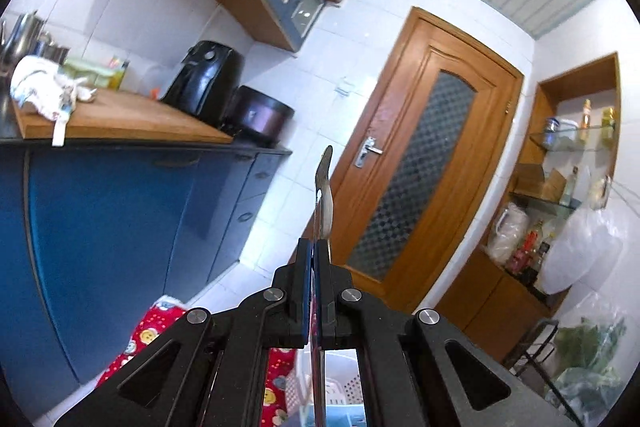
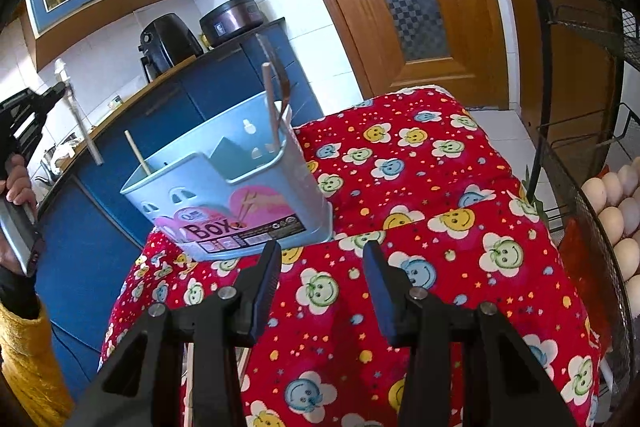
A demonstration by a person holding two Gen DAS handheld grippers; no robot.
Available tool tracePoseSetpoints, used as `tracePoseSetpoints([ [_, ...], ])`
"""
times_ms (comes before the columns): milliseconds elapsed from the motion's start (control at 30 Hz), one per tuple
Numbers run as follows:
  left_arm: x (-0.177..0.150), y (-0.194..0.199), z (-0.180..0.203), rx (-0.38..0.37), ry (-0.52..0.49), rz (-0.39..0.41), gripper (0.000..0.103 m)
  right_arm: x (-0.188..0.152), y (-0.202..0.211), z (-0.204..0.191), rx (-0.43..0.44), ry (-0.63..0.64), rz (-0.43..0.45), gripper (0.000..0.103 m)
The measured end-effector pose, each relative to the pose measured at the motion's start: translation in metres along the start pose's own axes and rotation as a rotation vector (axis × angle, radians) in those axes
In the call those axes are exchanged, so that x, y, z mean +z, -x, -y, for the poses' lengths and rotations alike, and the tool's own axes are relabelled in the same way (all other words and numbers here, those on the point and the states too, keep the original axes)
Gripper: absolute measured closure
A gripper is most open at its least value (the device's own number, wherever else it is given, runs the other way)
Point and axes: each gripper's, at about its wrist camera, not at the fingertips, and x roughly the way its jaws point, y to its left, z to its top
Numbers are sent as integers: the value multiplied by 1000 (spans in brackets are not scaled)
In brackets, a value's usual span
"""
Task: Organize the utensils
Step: 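Lift the knife with the left tool and carry it over the blue holder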
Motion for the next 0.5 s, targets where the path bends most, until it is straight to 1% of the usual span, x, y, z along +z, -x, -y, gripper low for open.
tracePoseSetpoints([
  [100,-14,-9,13,-2,-23,-24,102,-2,3,-2,4,6,4,57],
  [300,-46,-25,30,21,-104,-30,102,-7,4,-3,12,15,1,57],
  [500,-73,-30,32,60,-167,-41,102,-11,0,-2,17,5,-9,57],
])
